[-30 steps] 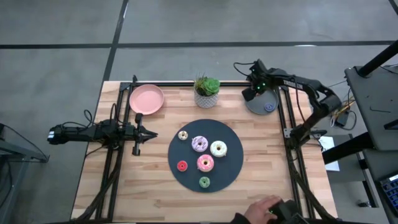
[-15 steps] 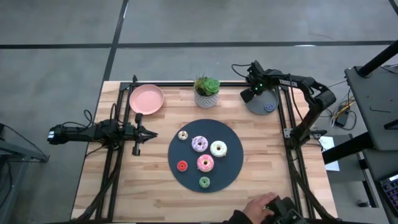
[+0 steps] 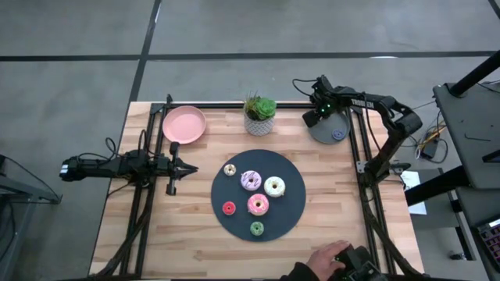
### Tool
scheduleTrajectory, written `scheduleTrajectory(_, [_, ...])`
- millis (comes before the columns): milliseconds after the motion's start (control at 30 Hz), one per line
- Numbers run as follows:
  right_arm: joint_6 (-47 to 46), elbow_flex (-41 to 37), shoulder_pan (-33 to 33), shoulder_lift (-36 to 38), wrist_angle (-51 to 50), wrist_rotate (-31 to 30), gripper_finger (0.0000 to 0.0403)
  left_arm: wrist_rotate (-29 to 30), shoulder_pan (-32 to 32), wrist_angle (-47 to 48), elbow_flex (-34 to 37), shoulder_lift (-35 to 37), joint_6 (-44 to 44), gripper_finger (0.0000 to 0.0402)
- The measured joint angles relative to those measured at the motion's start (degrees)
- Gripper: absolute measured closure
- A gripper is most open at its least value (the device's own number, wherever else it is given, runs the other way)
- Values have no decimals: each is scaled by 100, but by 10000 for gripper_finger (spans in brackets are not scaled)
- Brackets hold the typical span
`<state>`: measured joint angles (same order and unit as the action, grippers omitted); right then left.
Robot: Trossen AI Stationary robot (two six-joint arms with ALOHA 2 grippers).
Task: Pick & Place donuts
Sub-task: Put the small brown donut on the gray plate, then put the large white donut on the pink plate
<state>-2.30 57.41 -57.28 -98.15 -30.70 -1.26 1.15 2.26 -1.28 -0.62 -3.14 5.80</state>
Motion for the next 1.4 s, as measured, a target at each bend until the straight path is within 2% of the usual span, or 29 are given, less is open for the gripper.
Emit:
scheduleTrajectory(867, [187,0,-17,0,18,257,191,-1,2,0,0,0,-1,402])
scheduleTrajectory(1400, [142,-11,-15,34,46,148,112,0,2,2,0,0,0,402])
